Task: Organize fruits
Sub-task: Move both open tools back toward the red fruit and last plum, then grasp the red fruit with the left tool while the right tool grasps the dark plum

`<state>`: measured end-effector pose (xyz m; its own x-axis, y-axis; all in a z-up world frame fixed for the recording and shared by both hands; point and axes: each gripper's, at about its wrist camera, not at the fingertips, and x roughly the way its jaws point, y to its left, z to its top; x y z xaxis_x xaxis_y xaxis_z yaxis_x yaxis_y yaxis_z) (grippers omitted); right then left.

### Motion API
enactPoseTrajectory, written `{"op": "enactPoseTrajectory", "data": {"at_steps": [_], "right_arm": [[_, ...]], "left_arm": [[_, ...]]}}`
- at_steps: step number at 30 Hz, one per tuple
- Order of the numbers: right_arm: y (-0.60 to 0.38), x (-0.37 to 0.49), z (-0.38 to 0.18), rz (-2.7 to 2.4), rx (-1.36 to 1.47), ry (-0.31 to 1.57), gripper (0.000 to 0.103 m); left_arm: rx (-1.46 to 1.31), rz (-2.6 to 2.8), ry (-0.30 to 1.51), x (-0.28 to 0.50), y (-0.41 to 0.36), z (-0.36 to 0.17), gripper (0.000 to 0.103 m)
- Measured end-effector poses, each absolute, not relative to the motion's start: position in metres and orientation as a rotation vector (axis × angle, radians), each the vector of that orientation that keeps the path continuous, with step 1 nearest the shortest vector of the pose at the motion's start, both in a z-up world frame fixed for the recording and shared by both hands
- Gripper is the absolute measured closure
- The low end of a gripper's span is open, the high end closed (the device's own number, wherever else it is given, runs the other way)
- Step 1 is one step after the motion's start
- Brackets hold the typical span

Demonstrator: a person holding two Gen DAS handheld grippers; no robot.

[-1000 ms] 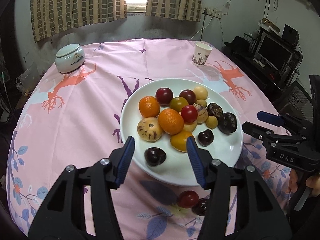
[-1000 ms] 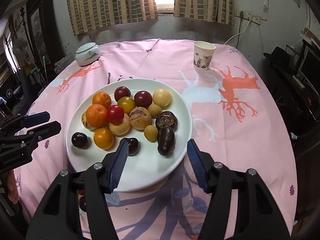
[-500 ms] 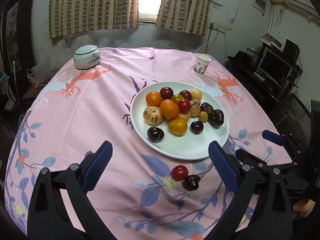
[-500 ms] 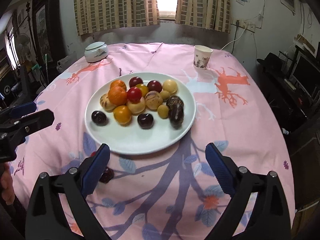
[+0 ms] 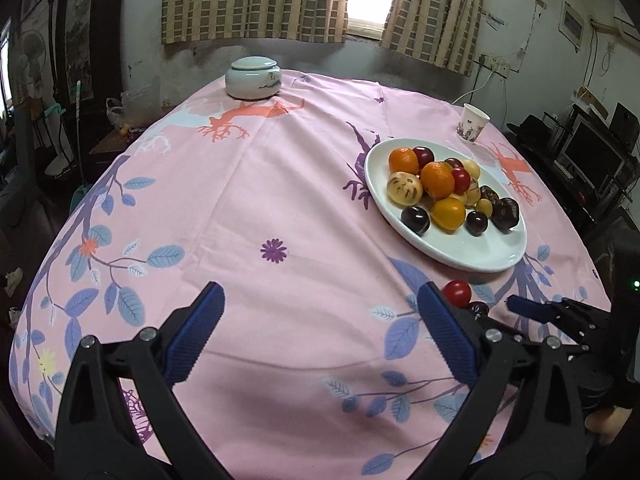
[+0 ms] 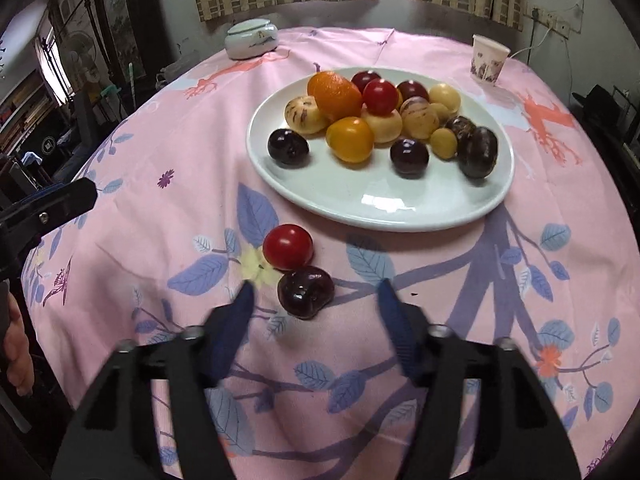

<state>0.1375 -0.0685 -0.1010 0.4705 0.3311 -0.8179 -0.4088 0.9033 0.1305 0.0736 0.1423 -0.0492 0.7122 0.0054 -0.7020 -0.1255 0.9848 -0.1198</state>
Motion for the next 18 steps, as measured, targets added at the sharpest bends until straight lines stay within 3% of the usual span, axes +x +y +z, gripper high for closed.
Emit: {"op": "enactPoseTrajectory", "data": {"at_steps": [4,6,7,18], "right_arm": [[-0.063,0.149,-0.118,0.454,-0.094,1.027,0.053],[-0.061,0.147,-0.117,0.474,-0.089,1.009,0.067],[-0.062,0.146,-0.115,0.484,-0.074,1.021,0.07],[-0.146,0.108,-0.093,0.379,0.024,0.962,0.07]], "left_arm": [[-0.157,0.061,0.781,0.075,0.139,-0.051,0.004],[-0.153,0.048,0.79,0.077,0.133,-0.053,0.004],[-0.146,0.035,0.798,0.079,0.128,-0.055,0.004],[0.017,-0.118,0.89,0.12,0.033,-0.09,0.006]]}}
